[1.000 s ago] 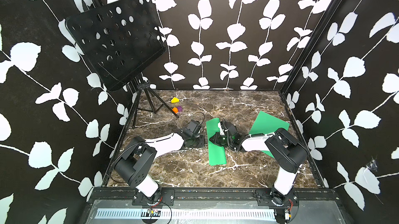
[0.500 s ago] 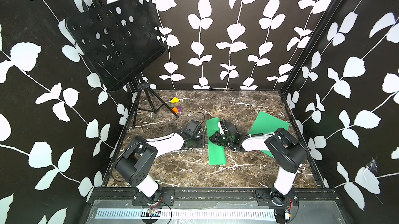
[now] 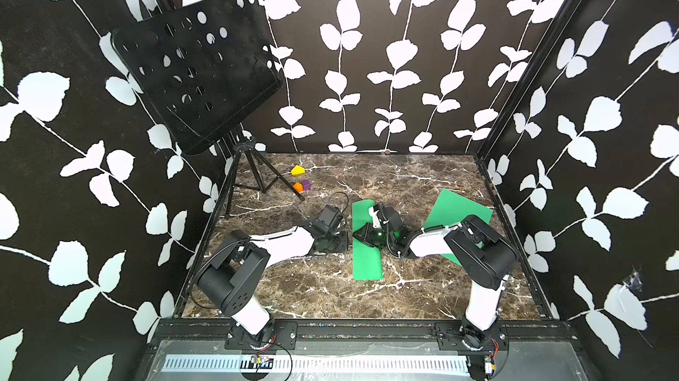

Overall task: Fold the rectangular paper in half along the long edge
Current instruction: Fold the paper at the center of the board.

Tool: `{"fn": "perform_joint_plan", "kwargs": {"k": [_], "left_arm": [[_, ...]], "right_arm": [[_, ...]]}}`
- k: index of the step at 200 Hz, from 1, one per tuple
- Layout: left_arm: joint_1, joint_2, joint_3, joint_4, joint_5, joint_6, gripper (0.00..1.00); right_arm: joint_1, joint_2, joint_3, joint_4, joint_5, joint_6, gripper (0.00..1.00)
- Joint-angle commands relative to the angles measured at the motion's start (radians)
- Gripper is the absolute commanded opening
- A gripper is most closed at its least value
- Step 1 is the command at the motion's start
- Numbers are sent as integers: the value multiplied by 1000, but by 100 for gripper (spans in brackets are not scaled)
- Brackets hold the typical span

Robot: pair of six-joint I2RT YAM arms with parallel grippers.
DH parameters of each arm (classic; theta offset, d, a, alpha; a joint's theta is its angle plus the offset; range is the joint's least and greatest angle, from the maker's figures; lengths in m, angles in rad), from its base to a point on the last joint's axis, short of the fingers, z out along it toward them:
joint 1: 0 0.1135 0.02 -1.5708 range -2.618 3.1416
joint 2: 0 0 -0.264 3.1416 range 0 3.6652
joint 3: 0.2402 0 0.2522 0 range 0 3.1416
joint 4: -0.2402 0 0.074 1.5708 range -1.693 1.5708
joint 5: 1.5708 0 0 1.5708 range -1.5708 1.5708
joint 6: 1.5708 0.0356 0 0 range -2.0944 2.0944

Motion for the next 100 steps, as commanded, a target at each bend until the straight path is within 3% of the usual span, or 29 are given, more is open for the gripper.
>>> {"fn": "perform_joint_plan", "kwargs": {"k": [1, 100], "left_arm": [[4, 9, -7, 4, 2, -1, 23], [4, 15, 1, 4, 3, 5, 23]], "right_arm": [[-8, 15, -15, 75, -17, 32, 13], [-24, -16, -36, 20, -18, -3, 13]]}}
